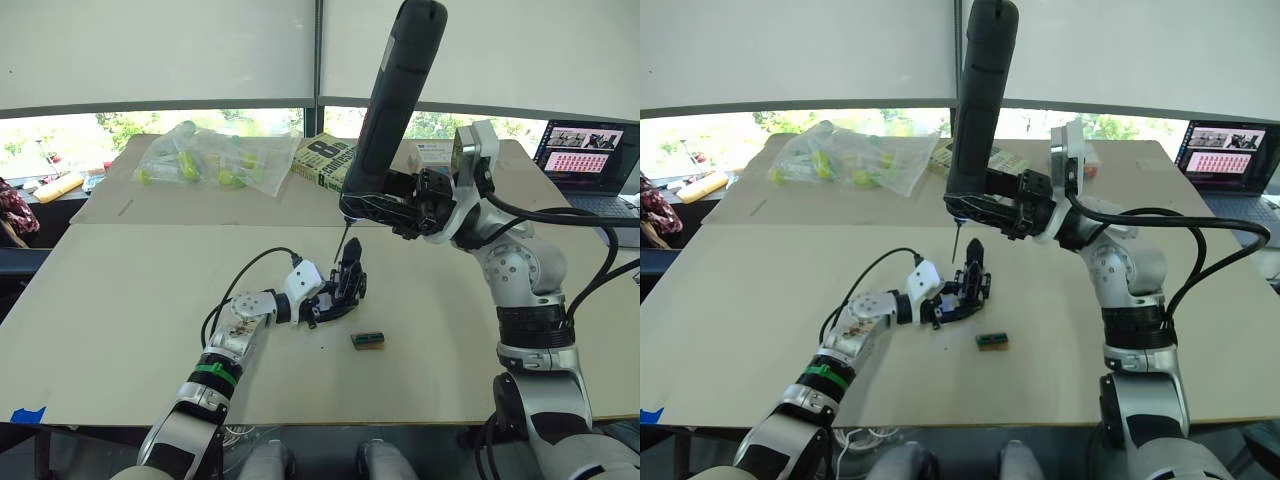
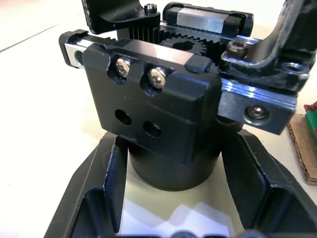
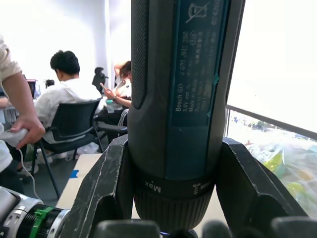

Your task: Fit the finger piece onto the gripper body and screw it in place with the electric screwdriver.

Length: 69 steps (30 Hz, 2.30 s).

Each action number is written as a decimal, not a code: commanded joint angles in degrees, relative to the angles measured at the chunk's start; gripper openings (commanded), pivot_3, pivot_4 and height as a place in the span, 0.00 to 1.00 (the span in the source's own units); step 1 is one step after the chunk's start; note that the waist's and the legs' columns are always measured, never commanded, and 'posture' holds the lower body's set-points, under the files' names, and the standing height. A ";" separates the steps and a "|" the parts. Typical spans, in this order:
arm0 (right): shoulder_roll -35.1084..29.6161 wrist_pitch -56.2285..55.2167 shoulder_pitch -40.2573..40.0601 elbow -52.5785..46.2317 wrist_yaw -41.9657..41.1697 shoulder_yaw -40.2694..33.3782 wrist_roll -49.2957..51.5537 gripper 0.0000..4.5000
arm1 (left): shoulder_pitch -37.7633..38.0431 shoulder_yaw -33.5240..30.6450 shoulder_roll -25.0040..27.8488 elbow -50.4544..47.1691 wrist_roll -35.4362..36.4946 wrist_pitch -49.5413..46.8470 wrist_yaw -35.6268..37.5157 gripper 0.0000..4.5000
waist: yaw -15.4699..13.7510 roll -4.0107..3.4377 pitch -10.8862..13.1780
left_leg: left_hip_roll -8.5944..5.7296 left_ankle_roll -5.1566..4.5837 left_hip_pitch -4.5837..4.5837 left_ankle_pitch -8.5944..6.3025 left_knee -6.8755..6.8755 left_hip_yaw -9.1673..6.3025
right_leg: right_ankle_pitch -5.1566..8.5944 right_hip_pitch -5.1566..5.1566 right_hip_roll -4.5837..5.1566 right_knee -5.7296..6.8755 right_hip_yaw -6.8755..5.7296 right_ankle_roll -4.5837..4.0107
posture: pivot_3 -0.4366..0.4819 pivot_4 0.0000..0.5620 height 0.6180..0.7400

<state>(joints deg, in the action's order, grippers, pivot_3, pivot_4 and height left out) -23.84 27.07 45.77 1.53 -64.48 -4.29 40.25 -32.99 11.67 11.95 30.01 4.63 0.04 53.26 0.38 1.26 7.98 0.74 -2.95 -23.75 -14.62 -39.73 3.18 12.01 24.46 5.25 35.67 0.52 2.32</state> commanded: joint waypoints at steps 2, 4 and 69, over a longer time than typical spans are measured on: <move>-2.78 1.96 0.47 -6.84 1.53 -5.25 5.33 0.43 | 1.62 -0.46 1.48 -0.86 -0.02 -2.10 -0.38 0.74 | -0.02 0.00 0.00 | 0.00 0.00 -0.01 0.00 0.01 0.00 | 0.00 0.02 0.04 -0.01 0.00 0.00 | 0.48 0.27 1.00; -4.32 3.35 0.10 -8.72 2.46 -6.46 6.86 0.43 | 2.25 -0.75 2.15 -2.05 0.49 -2.69 0.19 0.95 | 0.08 0.00 0.00 | 0.02 0.00 -0.01 0.00 0.03 -0.01 | 0.00 0.05 0.10 -0.02 0.01 0.00 | 0.48 0.27 1.00; -6.43 -15.88 -31.32 -20.69 1.57 -0.89 -3.71 0.43 | 9.02 10.14 6.87 -22.29 2.53 -8.78 7.37 0.98 | -1.12 -0.28 0.40 | 0.06 0.08 0.13 0.14 0.39 0.03 | -0.08 -0.20 0.07 -0.52 -1.06 -0.23 | 0.48 0.27 1.00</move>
<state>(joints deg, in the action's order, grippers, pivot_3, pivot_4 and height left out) -30.60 13.82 12.96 -17.90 -62.49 -4.49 35.90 -23.21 21.24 19.37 7.75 7.64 -9.98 60.32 -0.73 0.98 8.38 0.80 -2.87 -23.62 -14.48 -39.34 3.21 11.93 24.26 5.32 35.15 -0.53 2.10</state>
